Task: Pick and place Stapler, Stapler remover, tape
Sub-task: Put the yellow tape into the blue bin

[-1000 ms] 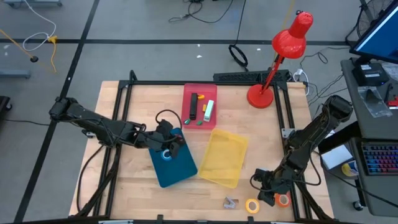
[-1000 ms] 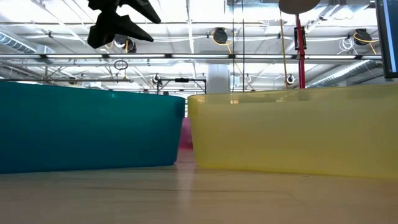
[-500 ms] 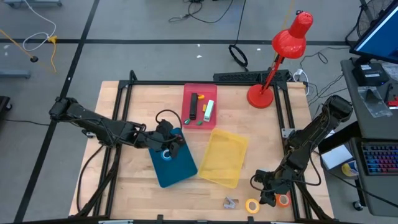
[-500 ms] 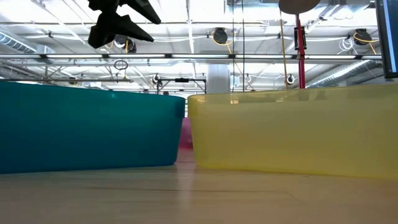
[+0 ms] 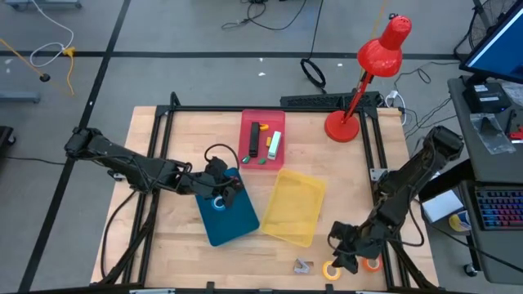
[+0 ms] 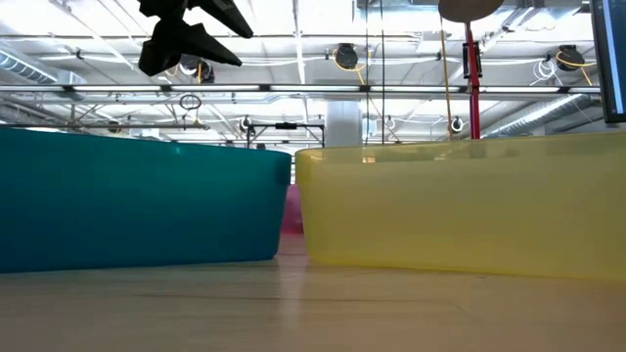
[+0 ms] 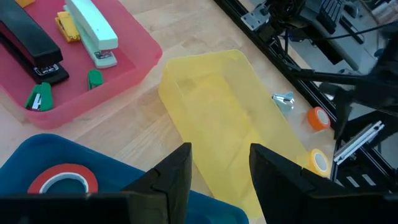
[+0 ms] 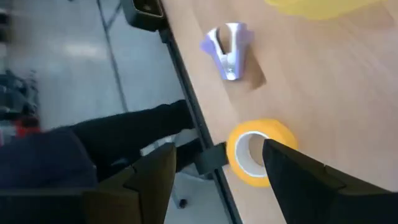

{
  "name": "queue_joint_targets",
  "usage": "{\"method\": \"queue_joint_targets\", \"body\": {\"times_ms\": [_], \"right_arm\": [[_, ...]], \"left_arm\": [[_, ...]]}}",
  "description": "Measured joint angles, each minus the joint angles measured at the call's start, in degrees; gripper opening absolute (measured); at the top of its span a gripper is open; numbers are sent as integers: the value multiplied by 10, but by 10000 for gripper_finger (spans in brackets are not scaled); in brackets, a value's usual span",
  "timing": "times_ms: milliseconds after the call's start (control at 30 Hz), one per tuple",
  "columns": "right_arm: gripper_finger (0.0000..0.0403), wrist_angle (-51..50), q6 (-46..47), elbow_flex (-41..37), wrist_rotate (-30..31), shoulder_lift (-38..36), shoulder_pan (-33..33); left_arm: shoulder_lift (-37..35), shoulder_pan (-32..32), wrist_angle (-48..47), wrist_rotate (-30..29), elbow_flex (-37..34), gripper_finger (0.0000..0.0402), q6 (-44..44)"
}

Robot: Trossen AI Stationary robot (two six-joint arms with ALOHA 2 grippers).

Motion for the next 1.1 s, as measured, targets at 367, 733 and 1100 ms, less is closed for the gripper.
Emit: {"method": "queue_joint_targets", "body": {"times_ms": [367, 733, 1100], "right_arm": [[235, -329, -83, 217, -52, 193, -3], [234, -323, -88, 220, -40, 211, -5], [233, -271, -108, 220, -74, 253, -11]], "left_arm": [[0, 0, 0, 0, 0, 159, 3], [0, 0, 0, 0, 0, 159, 3], [0, 0, 0, 0, 0, 159, 0]]}}
